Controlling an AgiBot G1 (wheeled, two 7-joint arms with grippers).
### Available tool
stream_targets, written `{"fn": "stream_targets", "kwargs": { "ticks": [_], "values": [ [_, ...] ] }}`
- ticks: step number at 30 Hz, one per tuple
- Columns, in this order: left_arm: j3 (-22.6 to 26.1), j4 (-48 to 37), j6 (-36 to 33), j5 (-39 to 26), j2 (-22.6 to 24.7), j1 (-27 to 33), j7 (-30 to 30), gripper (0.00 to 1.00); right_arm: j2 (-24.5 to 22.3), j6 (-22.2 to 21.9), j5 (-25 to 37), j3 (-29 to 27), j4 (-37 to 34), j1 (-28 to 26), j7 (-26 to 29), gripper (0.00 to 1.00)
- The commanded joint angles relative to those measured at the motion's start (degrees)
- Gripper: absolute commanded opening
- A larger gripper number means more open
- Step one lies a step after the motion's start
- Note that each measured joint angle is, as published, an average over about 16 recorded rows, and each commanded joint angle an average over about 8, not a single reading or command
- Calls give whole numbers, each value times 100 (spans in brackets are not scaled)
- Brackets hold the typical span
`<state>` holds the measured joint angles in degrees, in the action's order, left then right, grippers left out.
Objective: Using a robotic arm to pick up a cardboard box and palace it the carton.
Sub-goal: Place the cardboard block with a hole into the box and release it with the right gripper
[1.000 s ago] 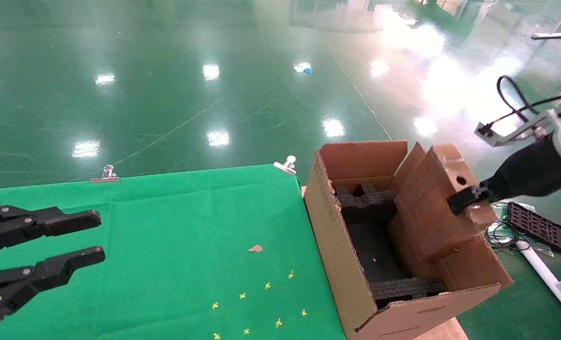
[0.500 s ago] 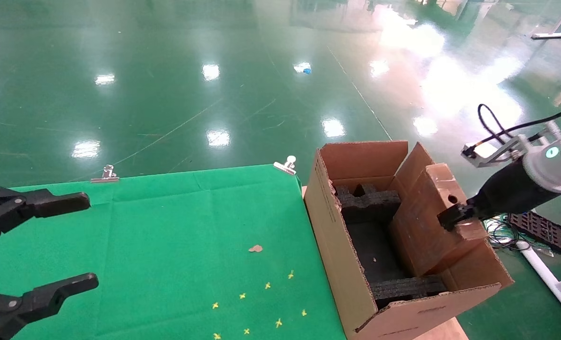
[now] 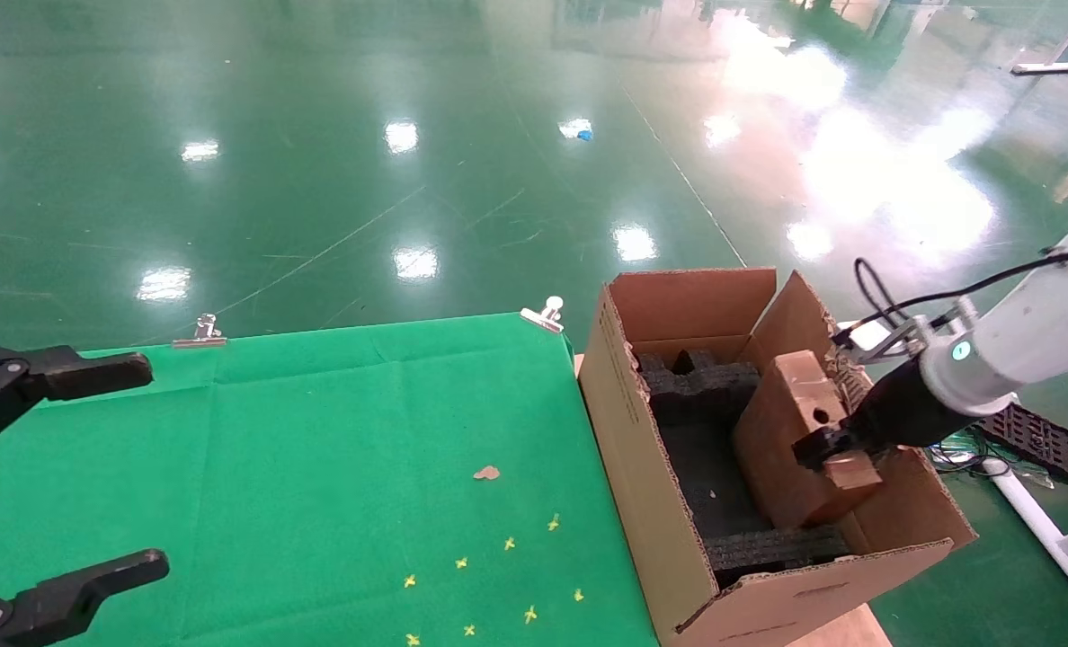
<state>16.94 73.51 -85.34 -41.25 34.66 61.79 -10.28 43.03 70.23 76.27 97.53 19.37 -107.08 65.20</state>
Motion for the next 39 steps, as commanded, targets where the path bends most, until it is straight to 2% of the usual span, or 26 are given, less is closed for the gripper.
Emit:
{"fn": "stream_targets", "kwargs": {
  "ticks": [1, 13, 14, 21, 22, 39],
  "values": [
    [1, 0, 0, 0, 0, 0, 0, 100, 64, -80, -95, -43, -91, 157, -79, 0],
    [5, 0, 2, 3, -2, 1, 2, 100, 367, -298, -292, -145, -736, 590, -527, 0],
    [5, 0, 2, 3, -2, 1, 2, 100, 380, -316, -312, -158, -778, 611, -573, 5],
    [7, 0, 3, 5, -3, 2, 4, 100, 455, -275, -366, -197, -1062, 604, -809, 93],
    [7, 0, 3, 5, -3, 2, 4, 100, 470, -260, -358, -193, -1103, 584, -829, 100],
    [13, 0, 6, 9, -5, 3, 6, 100, 720, -148, -202, -97, -1544, 420, -957, 100]
  ]
}}
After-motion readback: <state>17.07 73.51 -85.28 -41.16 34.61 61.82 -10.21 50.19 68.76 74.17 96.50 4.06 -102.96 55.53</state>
